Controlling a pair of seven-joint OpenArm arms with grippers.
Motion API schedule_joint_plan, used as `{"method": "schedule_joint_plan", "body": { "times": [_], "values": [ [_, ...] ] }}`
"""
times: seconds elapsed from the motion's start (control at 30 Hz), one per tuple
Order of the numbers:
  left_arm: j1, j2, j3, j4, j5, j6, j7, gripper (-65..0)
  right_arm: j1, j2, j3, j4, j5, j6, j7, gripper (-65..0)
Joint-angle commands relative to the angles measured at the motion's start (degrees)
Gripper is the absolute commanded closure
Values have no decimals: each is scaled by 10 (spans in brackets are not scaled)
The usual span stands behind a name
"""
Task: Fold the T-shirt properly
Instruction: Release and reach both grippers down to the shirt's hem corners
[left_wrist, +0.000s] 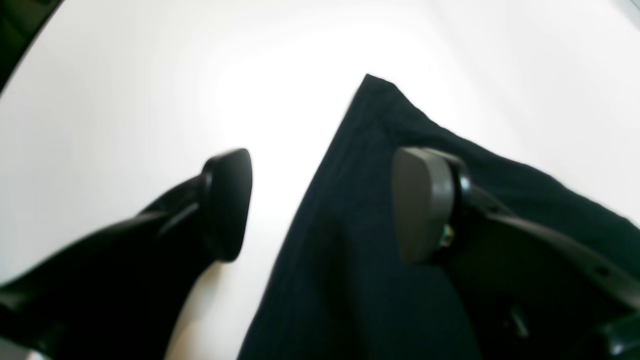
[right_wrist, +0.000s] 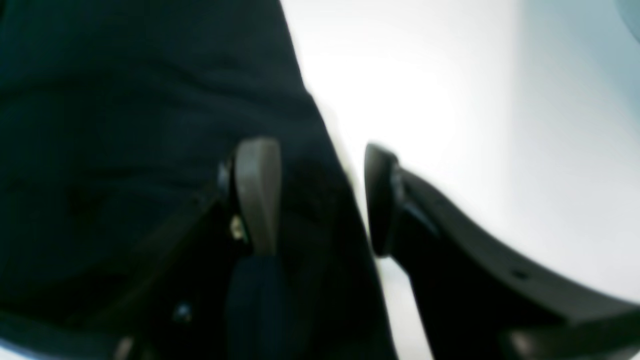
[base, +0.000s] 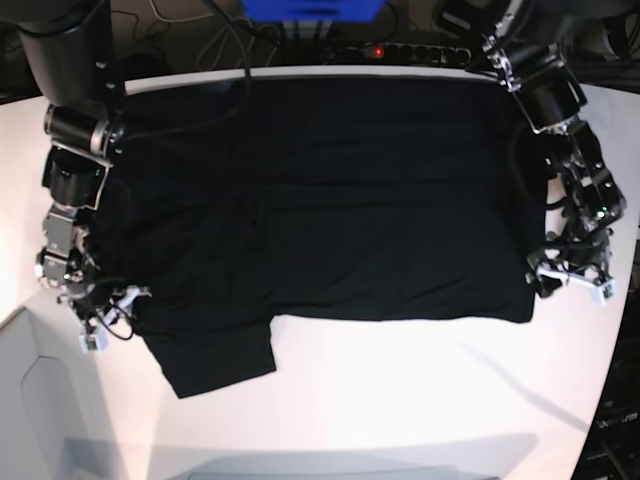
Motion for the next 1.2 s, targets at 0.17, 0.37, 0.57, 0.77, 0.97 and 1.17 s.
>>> {"method": "schedule_joint_plan", "body": {
  "times": [0.17, 0.37, 0.57, 0.77, 0.97, 1.17],
  "values": [
    [-55, -21, 69, -108, -4, 0, -109, -425, 0, 2, -35, -9, 8, -23, 46, -281],
    [-118, -36, 140, -253, -4, 0, -177, -425, -15, -8, -69, -9, 8, -23, 46, -242],
    [-167, -36, 204, -345, -4, 1, -236, -425, -18, -10, -76, -9, 8, -24, 46, -13],
    [-191, -34, 217, -401, -4, 1, -245, -422, -18, -10, -76, -9, 8, -24, 45, 0],
    [-190, -32, 218, -403, -4, 0, -242, -291, -18, -10, -76, -9, 8, -24, 45, 0],
    [-187, -32, 218, -403, -4, 1, -239, 0, -18, -10, -72, -9, 8, -24, 46, 0]
  ]
}}
